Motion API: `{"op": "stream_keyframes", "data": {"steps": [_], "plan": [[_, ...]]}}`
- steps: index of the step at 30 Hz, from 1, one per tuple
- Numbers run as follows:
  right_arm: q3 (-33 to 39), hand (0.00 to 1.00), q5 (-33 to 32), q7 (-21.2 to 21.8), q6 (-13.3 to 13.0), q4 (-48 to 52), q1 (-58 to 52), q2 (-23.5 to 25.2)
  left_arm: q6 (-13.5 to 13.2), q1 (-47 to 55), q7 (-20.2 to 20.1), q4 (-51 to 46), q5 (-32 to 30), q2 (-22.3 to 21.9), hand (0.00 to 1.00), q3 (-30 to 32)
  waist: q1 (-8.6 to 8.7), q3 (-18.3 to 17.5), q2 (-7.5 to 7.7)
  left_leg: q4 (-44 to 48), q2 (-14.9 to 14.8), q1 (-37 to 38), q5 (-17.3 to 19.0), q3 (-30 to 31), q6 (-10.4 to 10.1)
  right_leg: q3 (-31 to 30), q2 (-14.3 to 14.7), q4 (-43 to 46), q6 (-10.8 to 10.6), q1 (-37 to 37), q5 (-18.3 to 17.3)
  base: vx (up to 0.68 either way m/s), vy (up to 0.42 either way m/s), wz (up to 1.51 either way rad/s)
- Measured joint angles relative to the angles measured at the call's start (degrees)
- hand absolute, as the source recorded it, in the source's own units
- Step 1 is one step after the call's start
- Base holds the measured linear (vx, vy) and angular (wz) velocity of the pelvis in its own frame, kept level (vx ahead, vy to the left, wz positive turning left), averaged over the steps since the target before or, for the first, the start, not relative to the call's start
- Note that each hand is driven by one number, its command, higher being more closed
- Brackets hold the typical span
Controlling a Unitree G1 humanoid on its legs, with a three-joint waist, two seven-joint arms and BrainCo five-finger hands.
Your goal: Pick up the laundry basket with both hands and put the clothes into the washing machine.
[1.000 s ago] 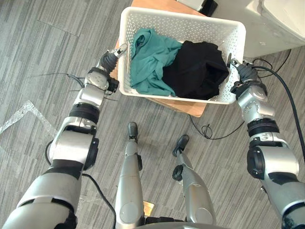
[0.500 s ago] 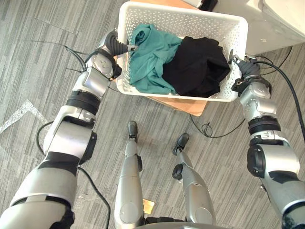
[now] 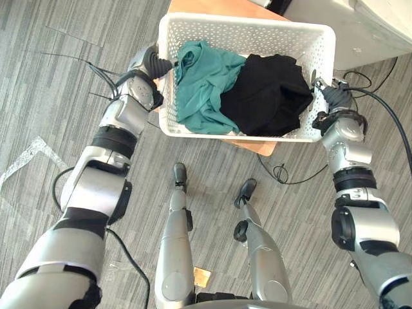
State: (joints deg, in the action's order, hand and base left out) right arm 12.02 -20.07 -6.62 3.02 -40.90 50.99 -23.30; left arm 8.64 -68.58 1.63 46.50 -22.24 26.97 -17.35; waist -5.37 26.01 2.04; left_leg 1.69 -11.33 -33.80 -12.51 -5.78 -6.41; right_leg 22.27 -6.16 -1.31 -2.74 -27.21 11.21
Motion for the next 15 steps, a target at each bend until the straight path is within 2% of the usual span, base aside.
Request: {"op": "stream_keyframes", "data": {"steps": [9,12,15], "plan": [[1.8,1.00,0.0,-3.3,0.8,7.7,-5.6,1.8,0.3,7.1,2.3,-8.2,-0.4,-2.5,1.00,4.3,0.10,0.0,-0.01,-1.2,0.2,3.4,0.0,-0.7,0.0,-0.7,-0.1,0.0,0.0,2.1,0.0,0.00,0.007,-0.02],[1.8,1.00,-0.1,-3.3,0.7,14.0,-9.8,2.8,0.1,12.5,3.7,-14.8,2.4,-3.3,1.00,8.1,0.19,0.0,-0.04,-1.3,0.3,5.7,0.0,-0.7,0.0,-0.8,-0.2,0.2,0.0,4.4,-0.8,0.02,0.008,0.04],[1.8,1.00,-0.1,-3.2,0.4,19.0,-15.9,4.9,-0.9,22.5,6.2,-23.0,8.5,-6.5,1.00,12.6,0.14,0.0,-0.06,-0.4,0.2,9.7,1.4,0.2,-0.3,-0.6,-0.7,4.5,-0.1,7.4,-4.4,0.05,0.000,0.14]]}}
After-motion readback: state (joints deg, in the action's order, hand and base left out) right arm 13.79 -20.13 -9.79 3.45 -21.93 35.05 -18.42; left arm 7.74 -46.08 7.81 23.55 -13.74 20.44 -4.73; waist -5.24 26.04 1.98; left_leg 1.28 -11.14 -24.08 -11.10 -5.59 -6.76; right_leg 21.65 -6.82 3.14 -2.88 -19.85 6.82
